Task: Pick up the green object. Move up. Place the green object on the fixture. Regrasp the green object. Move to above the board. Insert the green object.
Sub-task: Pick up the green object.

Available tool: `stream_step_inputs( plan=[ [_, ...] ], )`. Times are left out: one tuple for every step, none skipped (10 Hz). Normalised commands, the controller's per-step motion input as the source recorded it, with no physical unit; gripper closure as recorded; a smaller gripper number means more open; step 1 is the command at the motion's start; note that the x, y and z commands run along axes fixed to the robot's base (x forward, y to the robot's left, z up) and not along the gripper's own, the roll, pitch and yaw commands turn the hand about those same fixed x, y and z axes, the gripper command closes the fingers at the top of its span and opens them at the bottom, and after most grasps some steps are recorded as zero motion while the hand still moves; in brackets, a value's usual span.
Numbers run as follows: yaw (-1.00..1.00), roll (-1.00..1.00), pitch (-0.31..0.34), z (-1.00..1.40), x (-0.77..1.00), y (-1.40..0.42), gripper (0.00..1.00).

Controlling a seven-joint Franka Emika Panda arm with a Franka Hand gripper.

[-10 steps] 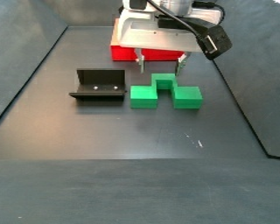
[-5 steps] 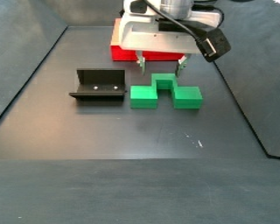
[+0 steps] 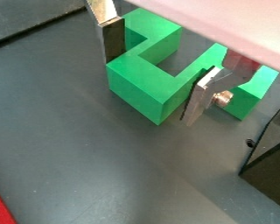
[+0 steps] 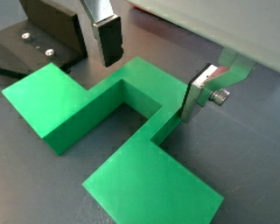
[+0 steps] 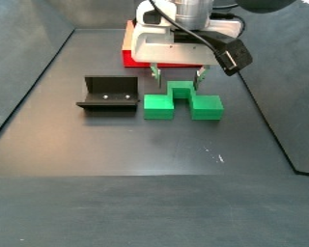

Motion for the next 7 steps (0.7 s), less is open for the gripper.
stream_step_inputs(
  plan=[
    [0.0, 0.16, 0.0, -0.18, 0.0, 0.0, 0.0],
    [0.0, 0.1, 0.0, -0.03, 0.0, 0.0, 0.0],
    [0.0, 0.02, 0.0, 0.0, 0.0, 0.0, 0.0],
    [0.0, 0.01, 0.0, -0.03, 0.0, 0.0, 0.0],
    [0.0, 0.05, 0.0, -0.13, 0.0, 0.0, 0.0],
    [0.0, 0.06, 0.0, -0.09, 0.0, 0.0, 0.0],
    [0.0, 0.07, 0.0, -0.14, 0.0, 0.0, 0.0]
  ],
)
